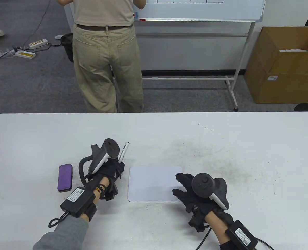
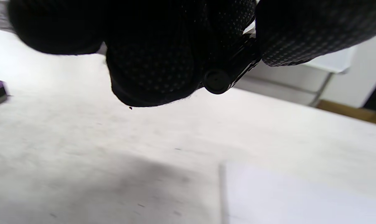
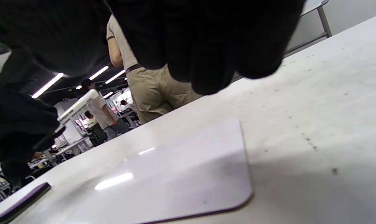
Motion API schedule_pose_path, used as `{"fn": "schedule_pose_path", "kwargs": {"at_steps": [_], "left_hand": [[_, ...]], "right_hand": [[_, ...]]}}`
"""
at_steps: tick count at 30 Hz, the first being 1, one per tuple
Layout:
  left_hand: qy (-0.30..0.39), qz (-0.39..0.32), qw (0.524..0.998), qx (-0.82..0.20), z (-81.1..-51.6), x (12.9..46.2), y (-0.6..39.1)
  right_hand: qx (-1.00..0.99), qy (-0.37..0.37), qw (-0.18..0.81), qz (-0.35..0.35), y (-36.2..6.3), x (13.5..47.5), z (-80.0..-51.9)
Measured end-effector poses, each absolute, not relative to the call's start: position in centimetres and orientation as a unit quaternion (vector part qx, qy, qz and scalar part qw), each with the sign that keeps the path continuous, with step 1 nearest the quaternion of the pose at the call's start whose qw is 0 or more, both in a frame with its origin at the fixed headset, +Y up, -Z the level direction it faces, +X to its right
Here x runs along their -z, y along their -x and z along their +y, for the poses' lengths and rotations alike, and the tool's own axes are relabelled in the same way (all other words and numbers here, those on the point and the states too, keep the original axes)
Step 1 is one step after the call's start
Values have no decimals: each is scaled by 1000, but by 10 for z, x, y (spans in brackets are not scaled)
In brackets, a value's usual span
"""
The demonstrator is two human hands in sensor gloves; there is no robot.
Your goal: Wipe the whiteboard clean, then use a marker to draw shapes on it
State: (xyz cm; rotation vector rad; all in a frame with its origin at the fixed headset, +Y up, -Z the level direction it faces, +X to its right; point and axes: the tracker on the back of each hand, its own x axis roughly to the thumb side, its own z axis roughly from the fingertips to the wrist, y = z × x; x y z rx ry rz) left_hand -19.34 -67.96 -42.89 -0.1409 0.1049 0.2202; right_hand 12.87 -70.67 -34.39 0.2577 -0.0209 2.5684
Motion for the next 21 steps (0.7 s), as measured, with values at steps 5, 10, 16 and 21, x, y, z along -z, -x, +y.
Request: {"fn": "schedule_pose_path", "kwargs": {"at_steps": [5,10,16,21], "left_hand": [[20,-10,988,-151,-677,399,171],[-23,-87,979,-181,-680,376,150],[-60,-171,966,-182,-690,347,125],[-102,-234,955,-149,-696,327,107]], "right_hand": [[-947,-100,304,-28,-124,341,-707],[-928,-104,355,-38,-125,340,-708],[-889,-110,444,-15,-119,337,-713],[-849,-88,522,16,-116,338,-722]]}}
